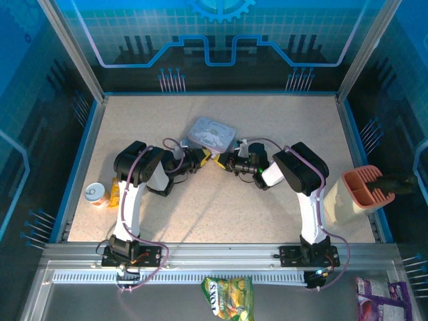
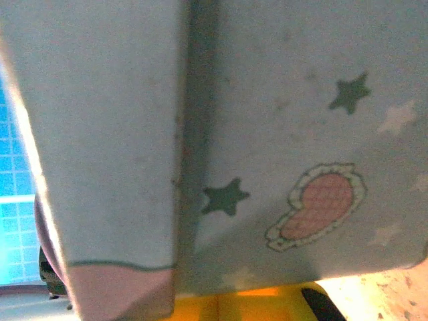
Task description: Unlock the padlock with the key
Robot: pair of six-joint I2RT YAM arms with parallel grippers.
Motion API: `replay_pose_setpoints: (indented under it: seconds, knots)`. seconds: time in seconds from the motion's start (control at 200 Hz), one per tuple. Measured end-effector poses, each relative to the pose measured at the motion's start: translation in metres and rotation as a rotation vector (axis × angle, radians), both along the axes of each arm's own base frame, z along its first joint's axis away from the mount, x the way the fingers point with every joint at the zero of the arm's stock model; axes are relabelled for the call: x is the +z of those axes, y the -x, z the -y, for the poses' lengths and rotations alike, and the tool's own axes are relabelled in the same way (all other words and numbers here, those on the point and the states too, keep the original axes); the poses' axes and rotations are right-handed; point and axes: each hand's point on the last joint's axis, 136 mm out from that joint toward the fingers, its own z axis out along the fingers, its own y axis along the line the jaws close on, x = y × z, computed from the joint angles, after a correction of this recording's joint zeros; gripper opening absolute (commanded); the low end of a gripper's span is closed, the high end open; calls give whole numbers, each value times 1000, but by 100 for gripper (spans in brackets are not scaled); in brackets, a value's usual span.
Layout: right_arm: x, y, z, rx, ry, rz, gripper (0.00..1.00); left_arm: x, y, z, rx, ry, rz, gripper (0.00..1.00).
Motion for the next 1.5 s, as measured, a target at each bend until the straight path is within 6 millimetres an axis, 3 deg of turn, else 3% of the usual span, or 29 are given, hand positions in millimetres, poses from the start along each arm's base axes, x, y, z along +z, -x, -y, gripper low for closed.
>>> replay_pose_setpoints:
  seconds: [0.425, 0.79, 1.101, 1.501]
  knots:
    - [-1, 3, -13, -31, 17, 12, 0, 0, -4, -3, 31, 14, -27, 0]
    - [0, -1, -6, -29, 10, 13, 0, 0, -2, -1, 24, 10, -24, 0]
    - [-1, 5, -16, -24, 16, 16, 0, 0, -1, 0, 23, 11, -28, 0]
    - [1, 3, -9, -13, 2, 3, 0, 0, 2, 4, 6, 11, -29, 0]
